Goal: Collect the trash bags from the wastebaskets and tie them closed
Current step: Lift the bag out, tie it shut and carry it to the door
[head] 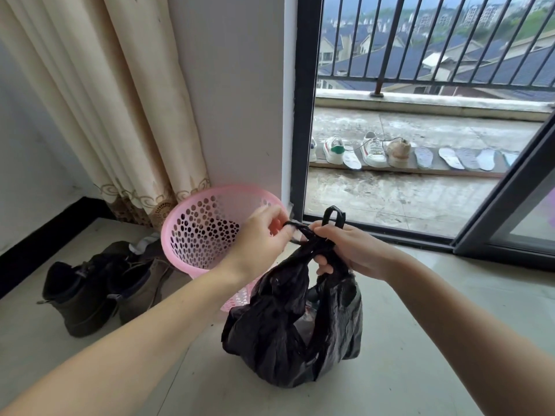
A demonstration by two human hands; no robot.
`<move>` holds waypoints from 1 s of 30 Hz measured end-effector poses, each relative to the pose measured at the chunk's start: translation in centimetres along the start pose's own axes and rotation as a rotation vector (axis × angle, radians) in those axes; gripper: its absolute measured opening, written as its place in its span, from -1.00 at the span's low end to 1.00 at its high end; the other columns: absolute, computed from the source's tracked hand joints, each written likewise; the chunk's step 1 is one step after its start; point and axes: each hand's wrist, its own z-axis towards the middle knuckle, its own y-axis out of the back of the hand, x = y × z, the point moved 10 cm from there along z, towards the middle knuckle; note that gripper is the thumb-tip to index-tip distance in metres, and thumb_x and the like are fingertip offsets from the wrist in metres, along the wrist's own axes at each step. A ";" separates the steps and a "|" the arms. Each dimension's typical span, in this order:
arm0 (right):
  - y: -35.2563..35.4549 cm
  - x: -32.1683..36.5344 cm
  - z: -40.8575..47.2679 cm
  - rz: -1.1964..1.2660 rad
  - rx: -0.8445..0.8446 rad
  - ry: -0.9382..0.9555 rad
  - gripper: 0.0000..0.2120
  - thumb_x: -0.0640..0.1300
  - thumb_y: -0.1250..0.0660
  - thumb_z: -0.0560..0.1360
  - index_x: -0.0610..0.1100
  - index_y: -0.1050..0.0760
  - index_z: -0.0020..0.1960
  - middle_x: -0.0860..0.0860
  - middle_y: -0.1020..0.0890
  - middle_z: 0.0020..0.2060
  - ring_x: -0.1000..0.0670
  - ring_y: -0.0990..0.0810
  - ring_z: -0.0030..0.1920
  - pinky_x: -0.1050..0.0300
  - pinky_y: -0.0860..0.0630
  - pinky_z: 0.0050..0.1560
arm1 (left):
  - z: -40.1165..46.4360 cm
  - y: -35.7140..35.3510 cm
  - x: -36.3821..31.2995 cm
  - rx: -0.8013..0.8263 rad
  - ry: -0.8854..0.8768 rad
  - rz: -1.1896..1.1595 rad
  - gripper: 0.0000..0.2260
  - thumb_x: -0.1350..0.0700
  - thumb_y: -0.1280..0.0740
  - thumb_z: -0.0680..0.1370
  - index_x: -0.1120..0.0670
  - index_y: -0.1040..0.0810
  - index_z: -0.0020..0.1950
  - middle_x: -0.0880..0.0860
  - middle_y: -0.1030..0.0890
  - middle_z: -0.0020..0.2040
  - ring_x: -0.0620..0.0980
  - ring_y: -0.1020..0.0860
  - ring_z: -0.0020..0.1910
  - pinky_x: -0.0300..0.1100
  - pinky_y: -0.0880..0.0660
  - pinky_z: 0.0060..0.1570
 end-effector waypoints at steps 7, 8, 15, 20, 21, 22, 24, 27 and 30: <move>0.1 0.3 0.2 0.245 -0.009 0.026 -0.73 -0.03 -0.07 0.63 -0.16 -0.41 -0.10 0.04 -0.35 -0.52 0.07 -0.26 -0.52 0.22 -0.33 -0.33 | -2.6 -6.0 0.6 0.363 0.170 -0.405 -0.67 0.09 -0.35 0.53 -0.18 -0.31 0.18 -0.30 -0.64 -0.09 -0.48 -0.55 -0.07 -0.55 -0.43 -0.11; 0.0 0.6 0.0 0.299 0.005 0.041 -0.74 -0.03 -0.07 0.63 -0.15 -0.41 -0.09 0.04 -0.36 -0.51 0.08 -0.27 -0.50 0.23 -0.34 -0.34 | -3.3 -7.3 0.7 0.425 0.146 -0.358 -0.67 0.14 -0.35 0.53 -0.19 -0.33 0.16 -0.31 -0.61 -0.05 -0.52 -0.51 -0.03 -0.58 -0.40 -0.06; -0.5 0.3 -0.9 -0.150 0.125 0.031 -0.86 -0.15 -0.29 0.54 -0.16 -0.52 -0.18 0.00 -0.43 -0.45 0.07 -0.37 -0.42 0.23 -0.35 -0.30 | -2.1 -6.7 5.5 0.252 0.463 -0.672 -0.77 0.38 -0.11 0.54 0.19 -0.45 -0.25 0.05 -0.48 -0.44 -0.08 -0.46 -0.45 -0.28 -0.44 -0.30; 2.1 0.9 0.0 -0.703 -0.257 0.103 -0.83 -0.22 -0.29 0.50 -0.08 -0.34 0.03 -0.01 -0.57 -0.31 0.01 -0.54 -0.35 0.15 -0.47 -0.31 | -4.3 -9.0 5.9 0.463 0.695 -0.861 -0.69 0.03 -0.14 0.62 0.18 -0.50 -0.19 0.07 -0.52 -0.33 0.01 -0.50 -0.35 -0.15 -0.46 -0.16; 2.3 1.6 -0.1 -0.748 -0.327 0.172 -0.82 -0.24 -0.29 0.50 -0.08 -0.32 0.02 -0.04 -0.59 -0.22 -0.03 -0.59 -0.26 0.11 -0.51 -0.26 | -4.6 -9.3 6.1 0.509 0.745 -0.878 -0.57 -0.12 -0.11 0.62 0.19 -0.53 -0.19 0.09 -0.56 -0.30 0.05 -0.53 -0.31 -0.12 -0.48 -0.12; 2.2 2.1 -0.2 -0.757 -0.368 0.238 -0.81 -0.24 -0.31 0.49 -0.08 -0.32 0.00 -0.06 -0.60 -0.16 -0.06 -0.60 -0.19 0.09 -0.52 -0.21 | -4.8 -9.6 6.4 0.529 0.793 -0.913 -0.46 -0.21 -0.07 0.60 0.21 -0.56 -0.18 0.12 -0.59 -0.28 0.08 -0.56 -0.27 -0.09 -0.50 -0.08; 1.8 2.5 -0.2 -0.732 -0.365 0.313 -0.81 -0.21 -0.35 0.47 -0.06 -0.35 -0.03 0.01 -0.60 -0.16 0.02 -0.58 -0.18 0.23 -0.49 -0.20 | -5.1 -10.0 6.9 0.549 0.844 -0.968 -0.42 -0.25 -0.08 0.57 0.23 -0.61 -0.13 0.15 -0.64 -0.21 0.10 -0.61 -0.22 -0.05 -0.51 0.00; 0.5 2.4 0.0 -0.772 -0.281 0.346 -0.90 -0.13 -0.35 0.49 -0.01 -0.46 -0.05 0.11 -0.59 -0.20 0.10 -0.56 -0.20 0.28 -0.47 -0.16 | -4.9 -9.9 8.0 0.443 0.868 -1.027 -0.71 -0.03 -0.23 0.58 0.16 -0.61 -0.06 0.08 -0.66 -0.18 0.02 -0.65 -0.20 -0.05 -0.56 -0.03; 0.8 2.2 -0.2 -0.825 -0.286 0.346 -0.82 -0.26 -0.27 0.52 -0.06 -0.55 0.05 0.05 -0.62 -0.14 0.01 -0.58 -0.13 0.17 -0.48 -0.11 | -4.4 -8.9 9.4 0.307 0.889 -1.077 -0.88 0.15 -0.27 0.55 0.18 -0.56 -0.05 0.08 -0.60 -0.29 0.00 -0.61 -0.33 -0.12 -0.62 -0.22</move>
